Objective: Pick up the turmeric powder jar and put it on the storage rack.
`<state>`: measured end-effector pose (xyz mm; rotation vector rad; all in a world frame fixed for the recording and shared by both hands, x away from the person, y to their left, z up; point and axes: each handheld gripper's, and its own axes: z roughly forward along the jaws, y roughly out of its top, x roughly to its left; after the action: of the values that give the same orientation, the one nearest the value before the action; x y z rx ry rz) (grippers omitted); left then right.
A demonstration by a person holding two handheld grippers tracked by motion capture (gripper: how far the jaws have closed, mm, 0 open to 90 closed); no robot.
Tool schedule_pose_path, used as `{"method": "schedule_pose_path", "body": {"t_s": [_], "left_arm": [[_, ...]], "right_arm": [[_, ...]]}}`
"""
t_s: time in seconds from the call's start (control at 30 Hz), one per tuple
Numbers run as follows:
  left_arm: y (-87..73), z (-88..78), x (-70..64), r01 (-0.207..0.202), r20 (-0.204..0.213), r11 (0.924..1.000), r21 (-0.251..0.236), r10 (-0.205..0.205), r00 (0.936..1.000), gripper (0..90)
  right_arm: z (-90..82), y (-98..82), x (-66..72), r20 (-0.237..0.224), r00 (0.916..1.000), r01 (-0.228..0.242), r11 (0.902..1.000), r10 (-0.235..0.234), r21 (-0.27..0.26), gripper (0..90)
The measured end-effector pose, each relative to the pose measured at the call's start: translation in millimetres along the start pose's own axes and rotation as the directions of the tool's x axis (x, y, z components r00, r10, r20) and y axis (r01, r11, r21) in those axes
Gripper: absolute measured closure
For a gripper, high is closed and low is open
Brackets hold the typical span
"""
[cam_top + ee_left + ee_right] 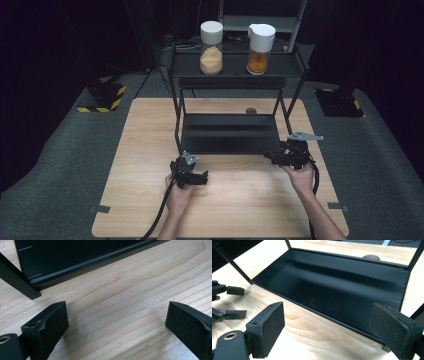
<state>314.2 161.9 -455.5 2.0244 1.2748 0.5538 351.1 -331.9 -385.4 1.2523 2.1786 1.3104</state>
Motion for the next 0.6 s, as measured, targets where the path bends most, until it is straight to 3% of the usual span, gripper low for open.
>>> {"method": "schedule_pose_path", "body": {"t_s": [0.6], "left_arm": [[-0.1,0.0,-0.1,0.002,0.0,1.0,0.0,-0.002,1.0,4.4]], "right_arm": [[20.3,-15.3,3.8,0.041,0.999,0.017,0.9978,-0.02,0.064,12.5]]}}
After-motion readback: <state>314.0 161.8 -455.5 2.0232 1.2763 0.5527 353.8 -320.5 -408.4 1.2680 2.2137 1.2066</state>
